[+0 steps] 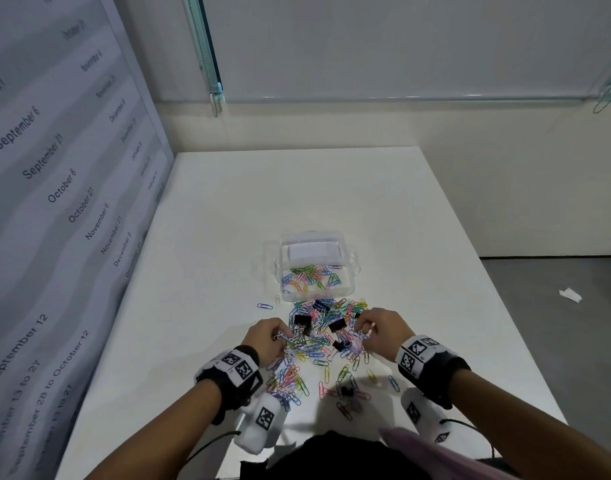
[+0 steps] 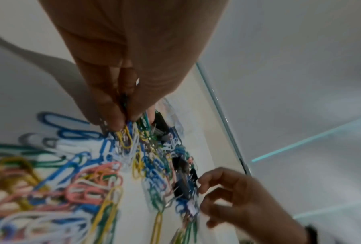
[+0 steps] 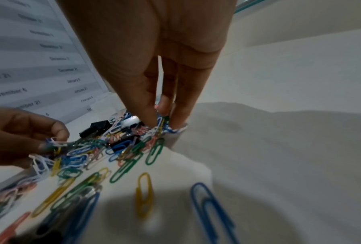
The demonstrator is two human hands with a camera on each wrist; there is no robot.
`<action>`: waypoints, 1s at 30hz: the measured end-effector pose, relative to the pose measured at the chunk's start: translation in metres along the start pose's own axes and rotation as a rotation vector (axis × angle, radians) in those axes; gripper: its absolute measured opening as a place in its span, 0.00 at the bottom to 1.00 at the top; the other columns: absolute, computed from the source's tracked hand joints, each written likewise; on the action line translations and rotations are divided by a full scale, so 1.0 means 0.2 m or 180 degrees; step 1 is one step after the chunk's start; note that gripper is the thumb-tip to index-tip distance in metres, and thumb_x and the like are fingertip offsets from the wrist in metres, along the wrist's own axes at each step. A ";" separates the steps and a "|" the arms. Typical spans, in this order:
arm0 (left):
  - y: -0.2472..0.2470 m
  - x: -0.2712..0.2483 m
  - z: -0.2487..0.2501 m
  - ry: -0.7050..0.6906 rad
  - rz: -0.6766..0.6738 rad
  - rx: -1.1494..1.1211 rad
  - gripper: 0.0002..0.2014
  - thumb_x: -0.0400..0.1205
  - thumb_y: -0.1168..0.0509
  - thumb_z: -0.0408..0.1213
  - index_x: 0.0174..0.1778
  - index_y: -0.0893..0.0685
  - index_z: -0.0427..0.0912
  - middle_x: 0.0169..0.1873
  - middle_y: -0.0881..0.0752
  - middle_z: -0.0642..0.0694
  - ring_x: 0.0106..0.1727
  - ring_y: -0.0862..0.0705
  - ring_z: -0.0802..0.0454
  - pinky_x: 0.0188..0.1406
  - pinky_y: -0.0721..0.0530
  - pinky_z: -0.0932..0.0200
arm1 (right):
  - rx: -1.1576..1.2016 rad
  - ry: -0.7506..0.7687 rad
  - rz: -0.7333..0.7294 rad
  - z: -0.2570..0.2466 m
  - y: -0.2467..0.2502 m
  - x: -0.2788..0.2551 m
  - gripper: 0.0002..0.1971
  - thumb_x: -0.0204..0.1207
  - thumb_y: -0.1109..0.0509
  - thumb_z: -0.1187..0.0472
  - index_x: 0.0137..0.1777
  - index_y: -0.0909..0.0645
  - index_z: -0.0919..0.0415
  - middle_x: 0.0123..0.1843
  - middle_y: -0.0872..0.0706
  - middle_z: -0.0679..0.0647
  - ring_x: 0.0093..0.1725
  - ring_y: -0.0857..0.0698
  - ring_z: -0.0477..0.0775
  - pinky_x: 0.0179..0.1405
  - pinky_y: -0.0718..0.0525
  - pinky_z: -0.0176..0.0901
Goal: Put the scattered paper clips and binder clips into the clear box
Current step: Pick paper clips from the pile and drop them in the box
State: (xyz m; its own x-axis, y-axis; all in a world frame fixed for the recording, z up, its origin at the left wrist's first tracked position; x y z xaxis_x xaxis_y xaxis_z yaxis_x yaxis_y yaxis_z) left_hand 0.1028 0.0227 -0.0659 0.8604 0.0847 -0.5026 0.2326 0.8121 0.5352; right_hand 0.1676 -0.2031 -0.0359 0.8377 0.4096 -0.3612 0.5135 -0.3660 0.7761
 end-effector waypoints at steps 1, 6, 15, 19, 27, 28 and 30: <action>0.01 0.00 -0.02 0.0062 -0.0003 -0.0182 0.19 0.79 0.43 0.20 0.33 0.21 0.50 0.32 0.18 0.43 0.28 0.17 0.50 0.44 0.13 0.52 | -0.0132 0.0001 -0.0136 0.01 -0.01 0.00 0.15 0.65 0.28 0.66 0.53 0.19 0.56 0.48 0.22 0.52 0.40 0.25 0.50 0.41 0.27 0.38; 0.05 0.01 -0.02 0.0149 0.0007 -0.1082 0.14 0.80 0.41 0.19 0.39 0.17 0.41 0.35 0.16 0.38 0.26 0.16 0.53 0.46 0.10 0.54 | -0.0466 -0.0003 -0.0548 0.02 -0.11 -0.03 0.34 0.57 0.19 0.53 0.63 0.30 0.52 0.52 0.37 0.47 0.46 0.25 0.52 0.43 0.28 0.39; 0.10 0.06 0.15 0.0215 -0.0051 -0.2322 0.11 0.84 0.44 0.22 0.58 0.20 0.26 0.38 0.15 0.38 0.21 0.16 0.60 0.26 0.14 0.70 | -0.0381 0.0177 -0.0527 -0.06 -0.09 -0.03 0.10 0.72 0.32 0.63 0.52 0.15 0.61 0.46 0.14 0.50 0.50 0.18 0.53 0.41 0.31 0.33; 0.10 0.10 0.22 0.0283 -0.0229 -0.2853 0.12 0.85 0.46 0.25 0.62 0.23 0.26 0.41 0.15 0.37 0.26 0.12 0.59 0.29 0.12 0.70 | -0.0151 -0.0014 -0.0439 -0.05 0.00 -0.03 0.09 0.75 0.33 0.62 0.53 0.15 0.61 0.45 0.13 0.55 0.41 0.19 0.49 0.45 0.22 0.36; 0.17 0.16 0.35 0.0409 -0.0419 -0.3443 0.12 0.87 0.47 0.32 0.56 0.19 0.33 0.65 0.18 0.32 0.50 0.12 0.47 0.39 0.11 0.65 | 0.0509 -0.0189 0.0033 -0.13 0.22 0.11 0.08 0.77 0.32 0.62 0.52 0.14 0.59 0.39 0.12 0.53 0.29 0.18 0.39 0.28 0.20 0.25; 0.17 0.16 0.37 0.0423 -0.0429 -0.3423 0.12 0.87 0.47 0.33 0.56 0.19 0.34 0.68 0.21 0.33 0.55 0.14 0.45 0.40 0.11 0.65 | 0.0641 -0.0162 0.0104 -0.16 0.25 0.14 0.08 0.77 0.32 0.63 0.54 0.15 0.59 0.40 0.12 0.53 0.30 0.17 0.40 0.28 0.17 0.27; 0.17 0.16 0.38 0.0461 -0.0446 -0.3355 0.12 0.87 0.46 0.34 0.60 0.22 0.33 0.71 0.24 0.34 0.64 0.19 0.43 0.47 0.12 0.62 | 0.0850 -0.0118 0.0254 -0.21 0.29 0.20 0.09 0.77 0.33 0.64 0.56 0.16 0.60 0.44 0.11 0.55 0.32 0.13 0.46 0.37 0.10 0.40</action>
State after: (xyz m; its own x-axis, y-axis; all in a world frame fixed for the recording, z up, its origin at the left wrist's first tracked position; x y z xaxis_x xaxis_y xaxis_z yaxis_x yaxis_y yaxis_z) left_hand 0.1730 0.0090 -0.0116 0.7783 -0.0364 -0.6269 -0.2434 0.9028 -0.3545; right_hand 0.2231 -0.1734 0.0157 0.8812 0.3416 -0.3268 0.4723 -0.6051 0.6409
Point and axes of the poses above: each hand's wrist, its own x-axis towards the middle knuckle, its own y-axis out of the back of the hand, z = x × y, the point moved 6 cm from there along x, towards the middle knuckle
